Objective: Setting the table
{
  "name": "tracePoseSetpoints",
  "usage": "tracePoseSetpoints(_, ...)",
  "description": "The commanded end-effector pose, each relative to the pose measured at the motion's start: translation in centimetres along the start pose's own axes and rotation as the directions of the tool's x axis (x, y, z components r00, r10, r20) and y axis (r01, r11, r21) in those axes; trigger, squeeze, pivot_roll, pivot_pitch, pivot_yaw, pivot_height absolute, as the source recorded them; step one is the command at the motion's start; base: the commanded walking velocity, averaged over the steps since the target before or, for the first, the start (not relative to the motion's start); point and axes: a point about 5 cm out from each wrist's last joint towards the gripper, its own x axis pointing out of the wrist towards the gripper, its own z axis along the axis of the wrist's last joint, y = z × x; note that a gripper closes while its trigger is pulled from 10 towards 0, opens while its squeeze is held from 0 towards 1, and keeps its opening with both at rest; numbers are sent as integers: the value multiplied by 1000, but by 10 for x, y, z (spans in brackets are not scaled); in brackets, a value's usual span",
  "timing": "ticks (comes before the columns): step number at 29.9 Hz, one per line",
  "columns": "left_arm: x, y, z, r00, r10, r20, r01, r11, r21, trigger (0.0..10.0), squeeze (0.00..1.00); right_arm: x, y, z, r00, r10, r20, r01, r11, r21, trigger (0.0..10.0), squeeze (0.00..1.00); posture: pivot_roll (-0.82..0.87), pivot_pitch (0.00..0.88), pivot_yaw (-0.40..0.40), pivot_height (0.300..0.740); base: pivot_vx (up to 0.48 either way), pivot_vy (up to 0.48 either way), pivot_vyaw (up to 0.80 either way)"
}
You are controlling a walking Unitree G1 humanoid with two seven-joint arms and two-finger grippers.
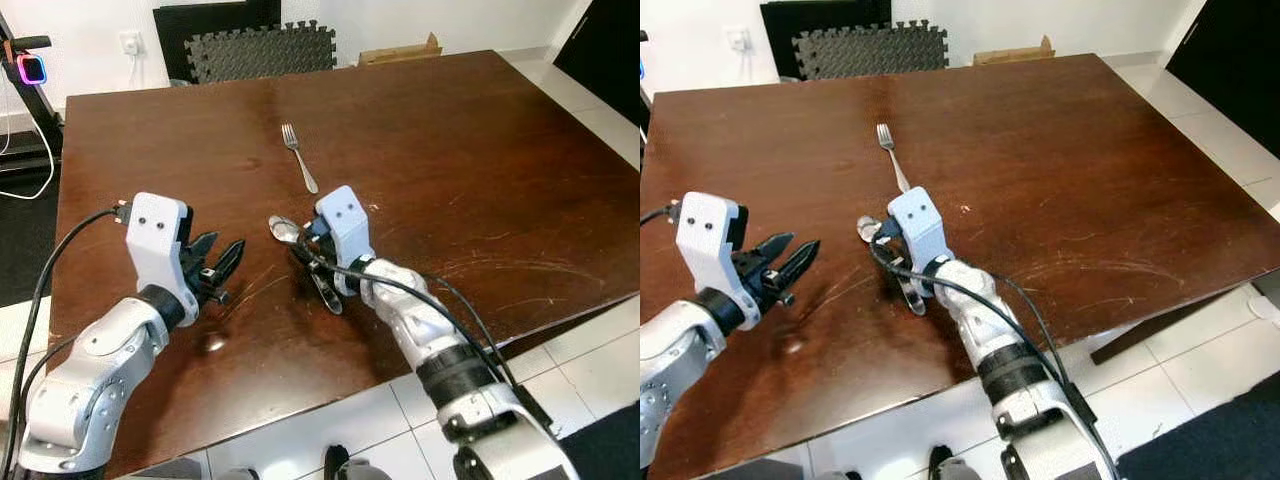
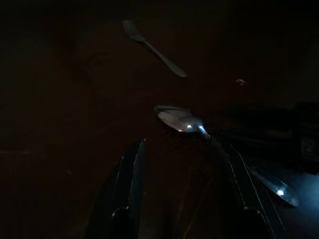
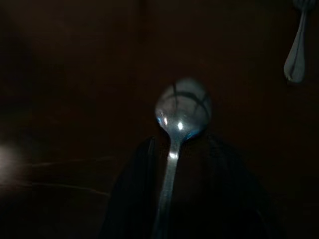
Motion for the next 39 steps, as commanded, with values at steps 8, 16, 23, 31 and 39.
tracePoseSetpoints(8, -3, 2, 0, 1000, 18, -19, -18, 1000, 9, 10000, 0, 1, -5, -33, 987, -28, -158, 35, 999, 37, 10000, 0, 105, 208, 7, 740, 0, 0, 0)
tracePoseSetpoints(16, -1, 2, 1, 1000, 18, -19, -17, 1000, 9, 10000, 0, 1, -4, -48, 981, -34, -191, 43, 998, 42, 0, 0, 104, 204, 9, 740, 0, 0, 0)
tracePoseSetpoints(23, 0, 1, 1, 1000, 21, -16, -21, 1000, 4, 10000, 0, 1, -7, -43, 989, -49, -141, 64, 993, 103, 0, 0, 98, 197, 8, 740, 0, 0, 0)
tracePoseSetpoints(31, 2, -3, -2, 1000, 17, -18, -17, 1000, -4, 10000, 0, -3, -15, -22, 995, -99, 16, 95, 981, 170, 0, 0, 91, 185, 7, 740, 0, 0, 0)
tracePoseSetpoints(39, 3, -15, -2, 999, 33, 12, -32, 998, -54, 10000, 0, -34, -23, 28, 886, -283, 367, 230, 956, 180, 10000, 0, 95, 174, 6, 740, 0, 0, 0)
